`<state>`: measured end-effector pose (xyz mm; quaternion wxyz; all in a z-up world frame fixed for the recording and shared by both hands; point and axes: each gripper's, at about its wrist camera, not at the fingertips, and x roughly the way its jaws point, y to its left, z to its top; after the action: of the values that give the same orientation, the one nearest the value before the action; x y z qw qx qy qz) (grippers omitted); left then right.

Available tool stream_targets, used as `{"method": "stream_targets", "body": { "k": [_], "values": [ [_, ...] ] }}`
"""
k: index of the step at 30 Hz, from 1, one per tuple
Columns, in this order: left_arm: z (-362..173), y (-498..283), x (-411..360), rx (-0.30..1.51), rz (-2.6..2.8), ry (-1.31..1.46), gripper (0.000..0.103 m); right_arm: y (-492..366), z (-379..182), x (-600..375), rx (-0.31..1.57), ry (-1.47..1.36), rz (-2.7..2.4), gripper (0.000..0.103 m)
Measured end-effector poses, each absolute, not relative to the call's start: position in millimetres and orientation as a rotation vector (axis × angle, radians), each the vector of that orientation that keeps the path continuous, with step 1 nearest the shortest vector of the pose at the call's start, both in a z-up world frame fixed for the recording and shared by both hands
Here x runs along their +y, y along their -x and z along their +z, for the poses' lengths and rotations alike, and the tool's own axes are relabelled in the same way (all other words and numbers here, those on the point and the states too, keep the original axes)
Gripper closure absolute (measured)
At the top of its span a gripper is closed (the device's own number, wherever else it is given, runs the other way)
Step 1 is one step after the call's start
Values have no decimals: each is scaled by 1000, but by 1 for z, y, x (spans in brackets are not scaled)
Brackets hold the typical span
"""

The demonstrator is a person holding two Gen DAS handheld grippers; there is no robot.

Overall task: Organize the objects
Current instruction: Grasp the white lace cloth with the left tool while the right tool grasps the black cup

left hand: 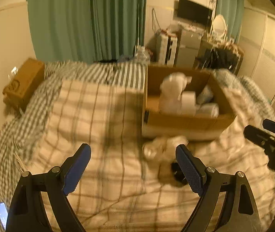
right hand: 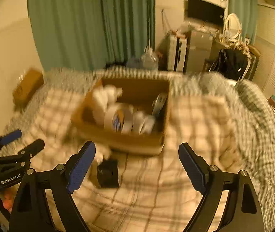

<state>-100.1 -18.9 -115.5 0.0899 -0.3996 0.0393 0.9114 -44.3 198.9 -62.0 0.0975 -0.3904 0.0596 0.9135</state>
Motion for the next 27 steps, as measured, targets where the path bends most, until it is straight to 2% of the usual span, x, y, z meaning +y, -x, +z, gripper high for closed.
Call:
{"method": "stream_targets", "body": {
  "k": [4, 10, 21, 23, 25, 27],
  "values": [
    [-157, 108, -18, 194, 2694, 1306, 11, 59, -114, 190, 165, 1302, 2672, 15],
    [-190, 121, -32, 60, 2627, 1464, 11, 78, -174, 177, 127, 1503, 2623, 15],
    [-208, 127, -37, 43, 2609, 1579, 11, 104, -211, 166, 132, 1673, 2634, 17],
    [-208, 128, -35, 62, 2612, 1578, 11, 105, -214, 168, 153, 1688, 2634, 27],
    [-208, 128, -31, 95, 2607, 1571, 11, 106, -217, 170, 171, 1716, 2633, 46],
    [-207, 126, -26, 129, 2605, 1566, 11, 107, -220, 170, 193, 1740, 2643, 57]
  ]
}}
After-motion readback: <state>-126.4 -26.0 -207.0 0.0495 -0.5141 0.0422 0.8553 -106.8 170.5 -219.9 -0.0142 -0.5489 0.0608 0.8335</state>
